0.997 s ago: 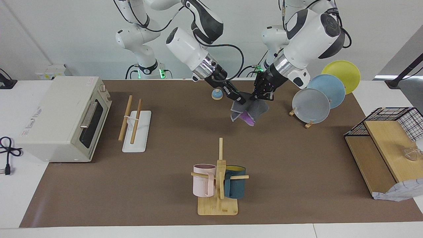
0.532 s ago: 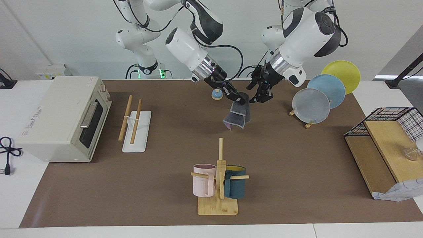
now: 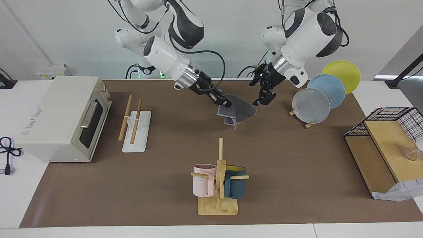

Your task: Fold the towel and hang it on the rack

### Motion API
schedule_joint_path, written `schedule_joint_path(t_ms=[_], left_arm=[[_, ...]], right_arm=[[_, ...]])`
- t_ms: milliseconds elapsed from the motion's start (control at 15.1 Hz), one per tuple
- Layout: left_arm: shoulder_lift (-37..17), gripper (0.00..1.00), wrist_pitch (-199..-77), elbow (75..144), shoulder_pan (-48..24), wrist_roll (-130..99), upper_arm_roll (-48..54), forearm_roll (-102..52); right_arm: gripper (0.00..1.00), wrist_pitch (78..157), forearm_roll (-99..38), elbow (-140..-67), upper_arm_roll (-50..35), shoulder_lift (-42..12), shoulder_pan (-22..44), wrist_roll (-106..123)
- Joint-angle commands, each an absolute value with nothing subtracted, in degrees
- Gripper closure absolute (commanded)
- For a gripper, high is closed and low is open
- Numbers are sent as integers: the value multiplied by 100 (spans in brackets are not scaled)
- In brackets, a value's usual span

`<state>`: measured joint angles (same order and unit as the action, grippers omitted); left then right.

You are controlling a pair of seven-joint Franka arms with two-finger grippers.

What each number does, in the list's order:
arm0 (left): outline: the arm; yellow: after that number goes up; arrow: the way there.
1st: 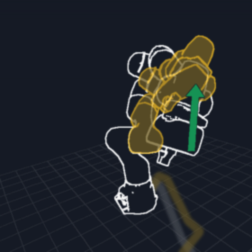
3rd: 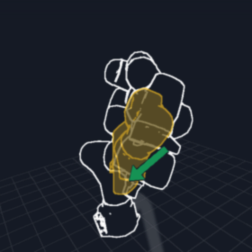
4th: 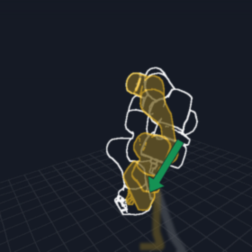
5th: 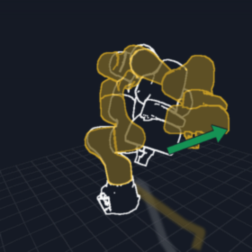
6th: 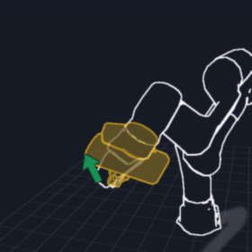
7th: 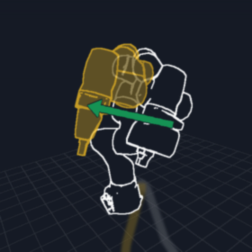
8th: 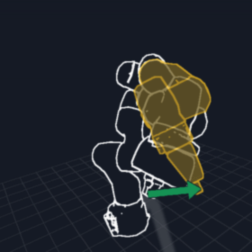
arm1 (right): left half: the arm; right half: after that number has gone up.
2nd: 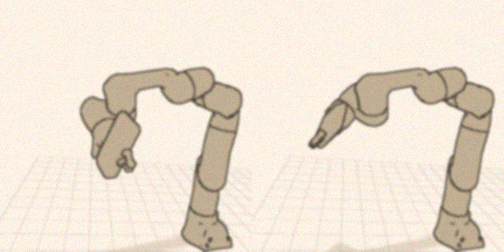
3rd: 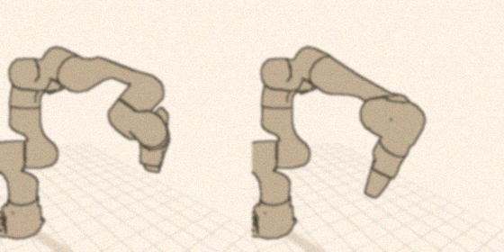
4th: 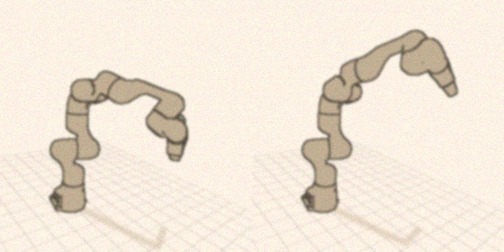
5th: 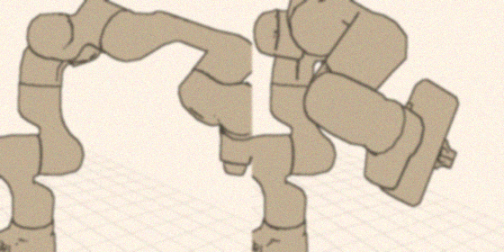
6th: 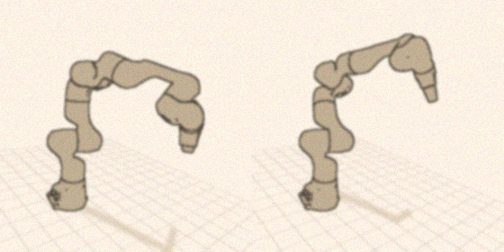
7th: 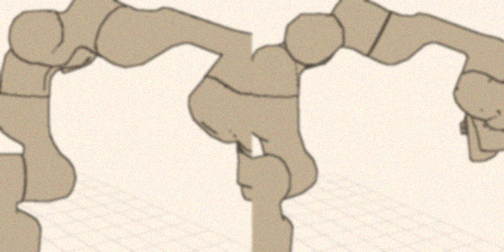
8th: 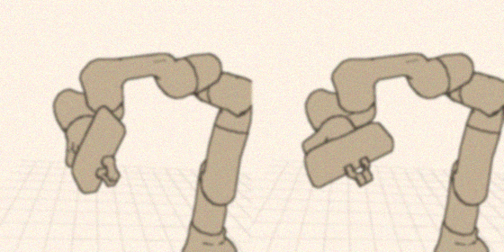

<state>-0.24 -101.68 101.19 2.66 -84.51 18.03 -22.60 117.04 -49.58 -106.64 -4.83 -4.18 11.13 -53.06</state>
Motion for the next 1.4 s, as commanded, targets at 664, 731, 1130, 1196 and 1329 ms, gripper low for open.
schedule_joint_path(t_ms=[664,731,1130,1196,1329], left_arm=[[-43,0,-10257,9889,1617,-1330,1802,-468],[-61,0,-10222,9792,1591,-1205,1810,-214],[149,0,-9371,9606,1494,-519,1793,97],[228,0,-9265,9650,1485,-519,1784,97],[290,0,-9028,9668,1093,-527,1365,97]], right_arm=[[100,9343,-2998,-11047,-554,26,-1027,-1849],[100,9343,-2858,-11100,-554,52,-1194,-1480],[100,9158,-2084,-11118,-554,79,-1827,-143],[100,9193,-1987,-11118,-554,79,-1906,86],[100,9228,-1733,-11118,-554,70,-2030,420]])
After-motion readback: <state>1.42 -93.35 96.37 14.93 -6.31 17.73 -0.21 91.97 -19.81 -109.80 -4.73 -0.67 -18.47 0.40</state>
